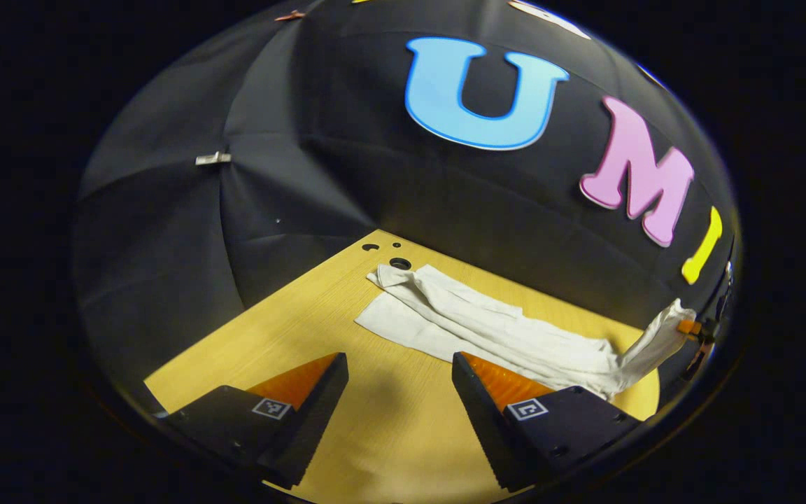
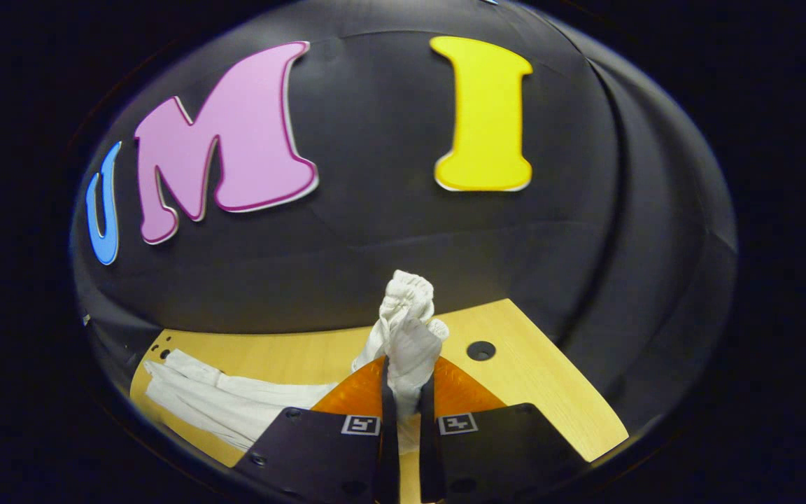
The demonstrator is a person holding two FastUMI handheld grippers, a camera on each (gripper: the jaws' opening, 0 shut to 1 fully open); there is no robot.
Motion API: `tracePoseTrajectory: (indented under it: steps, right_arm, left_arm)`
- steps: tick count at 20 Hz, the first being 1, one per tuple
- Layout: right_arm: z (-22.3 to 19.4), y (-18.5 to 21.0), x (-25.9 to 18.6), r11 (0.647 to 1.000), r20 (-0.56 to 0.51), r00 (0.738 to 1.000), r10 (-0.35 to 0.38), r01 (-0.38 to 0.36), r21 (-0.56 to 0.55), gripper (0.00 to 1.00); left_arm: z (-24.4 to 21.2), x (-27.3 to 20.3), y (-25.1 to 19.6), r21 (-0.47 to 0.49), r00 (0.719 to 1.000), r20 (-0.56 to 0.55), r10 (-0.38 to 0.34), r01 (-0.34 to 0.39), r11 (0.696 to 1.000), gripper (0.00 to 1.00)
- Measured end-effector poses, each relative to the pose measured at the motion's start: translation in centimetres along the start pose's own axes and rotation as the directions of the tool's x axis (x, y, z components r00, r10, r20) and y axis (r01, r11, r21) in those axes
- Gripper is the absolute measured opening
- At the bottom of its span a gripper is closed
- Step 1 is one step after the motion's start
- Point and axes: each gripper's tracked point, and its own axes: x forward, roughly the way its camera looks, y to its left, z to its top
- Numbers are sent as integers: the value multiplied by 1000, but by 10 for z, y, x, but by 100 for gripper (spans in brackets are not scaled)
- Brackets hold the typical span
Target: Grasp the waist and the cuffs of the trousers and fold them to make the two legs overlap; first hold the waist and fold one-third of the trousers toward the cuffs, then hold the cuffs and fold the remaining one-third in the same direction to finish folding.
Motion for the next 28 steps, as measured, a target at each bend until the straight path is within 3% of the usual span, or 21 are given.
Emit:
tracePoseTrajectory:
  steps: [3, 4, 5, 8, 13, 14, 15, 16, 17, 19, 20, 21, 22, 23, 28]
  right_arm:
    - [-5, 54, -2, 998, 7, 998, 57, -57, 27, 15]
    - [-17, 70, -4, 996, -12, 997, 82, -81, 31, 15]
    - [-28, 85, -4, 994, -27, 994, 104, -104, 32, 15]
    - [-63, 136, -1, 987, -53, 986, 159, -158, 24, 15]
    - [-122, 186, 6, 984, -108, 978, 179, -177, 36, 18]
    - [-131, 192, 8, 983, -116, 977, 181, -179, 32, 14]
    - [-143, 199, 9, 983, -127, 975, 183, -181, 27, 23]
    - [-152, 211, 5, 979, -139, 969, 203, -198, 46, 31]
    - [-158, 220, 0, 974, -153, 963, 222, -213, 70, 34]
    - [-169, 240, -10, 964, -182, 948, 261, -245, 107, 70]
    - [-176, 244, -22, 962, -195, 943, 270, -254, 105, 74]
    - [-176, 243, -29, 962, -194, 943, 270, -256, 94, 99]
    - [-176, 235, -42, 967, -192, 948, 255, -243, 83, 92]
    - [-173, 228, -52, 969, -194, 950, 245, -233, 81, 99]
    - [-163, 149, -118, 990, -194, 971, 138, -135, 27, 98]
  left_arm:
    - [4, 8, 21, 22, 1000, 7, 10, -11, 1000, 96]
    - [7, 13, 26, 47, 1000, 15, 9, -10, 999, 92]
    - [7, 18, 28, 64, 1000, 17, 2, -3, 998, 96]
    - [10, 35, 27, 58, 999, 18, -41, 40, 997, 96]
    - [7, 82, 27, -1, 996, 0, -93, 93, 996, 96]
    - [5, 91, 27, 4, 994, -14, -104, 104, 995, 96]
    - [0, 105, 28, 15, 993, -36, -110, 110, 994, 92]
    - [-1, 118, 30, 18, 993, -53, -103, 104, 994, 96]
    - [-2, 127, 31, 15, 993, -56, -102, 103, 995, 96]
    - [1, 149, 27, -8, 991, -69, -111, 111, 994, 96]
    - [-1, 161, 25, -15, 990, -89, -114, 113, 993, 92]
    - [1, 172, 24, -11, 990, -94, -109, 108, 994, 96]
    - [9, 195, 27, 16, 992, -89, -85, 86, 996, 96]
    - [13, 207, 27, 22, 993, -86, -78, 80, 997, 96]
    - [30, 258, 17, -69, 995, -62, -79, 75, 995, 96]
